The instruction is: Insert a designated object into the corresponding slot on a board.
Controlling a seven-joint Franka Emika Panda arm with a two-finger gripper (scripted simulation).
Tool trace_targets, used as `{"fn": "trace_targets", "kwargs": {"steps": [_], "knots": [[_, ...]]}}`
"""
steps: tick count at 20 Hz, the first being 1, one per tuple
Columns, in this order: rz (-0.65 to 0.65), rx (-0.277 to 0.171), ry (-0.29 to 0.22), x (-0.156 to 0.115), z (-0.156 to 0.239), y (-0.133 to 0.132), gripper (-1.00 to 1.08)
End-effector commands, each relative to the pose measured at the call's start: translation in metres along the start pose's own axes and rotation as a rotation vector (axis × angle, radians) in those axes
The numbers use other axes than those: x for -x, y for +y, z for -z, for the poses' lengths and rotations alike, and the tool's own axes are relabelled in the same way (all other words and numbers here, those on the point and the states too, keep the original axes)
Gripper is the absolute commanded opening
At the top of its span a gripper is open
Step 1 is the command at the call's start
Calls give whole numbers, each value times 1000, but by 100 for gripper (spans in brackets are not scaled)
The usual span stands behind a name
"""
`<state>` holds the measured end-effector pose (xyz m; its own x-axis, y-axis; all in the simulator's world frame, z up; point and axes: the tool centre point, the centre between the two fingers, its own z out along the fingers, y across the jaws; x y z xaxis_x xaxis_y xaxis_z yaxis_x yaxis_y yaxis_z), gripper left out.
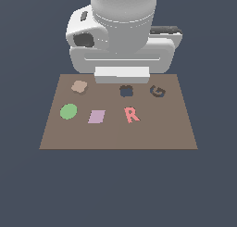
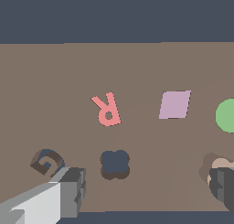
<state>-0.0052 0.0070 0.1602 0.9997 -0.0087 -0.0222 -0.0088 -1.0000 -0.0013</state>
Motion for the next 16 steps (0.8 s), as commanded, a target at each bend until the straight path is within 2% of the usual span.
{"fn": "trace_targets", "kwargs": {"steps": [1, 8, 16], "knots": [[0, 0, 0, 0, 0, 0, 100], [-35, 0, 2, 5, -11, 17, 100], [-161, 1, 11, 26, -52, 77, 100]]}}
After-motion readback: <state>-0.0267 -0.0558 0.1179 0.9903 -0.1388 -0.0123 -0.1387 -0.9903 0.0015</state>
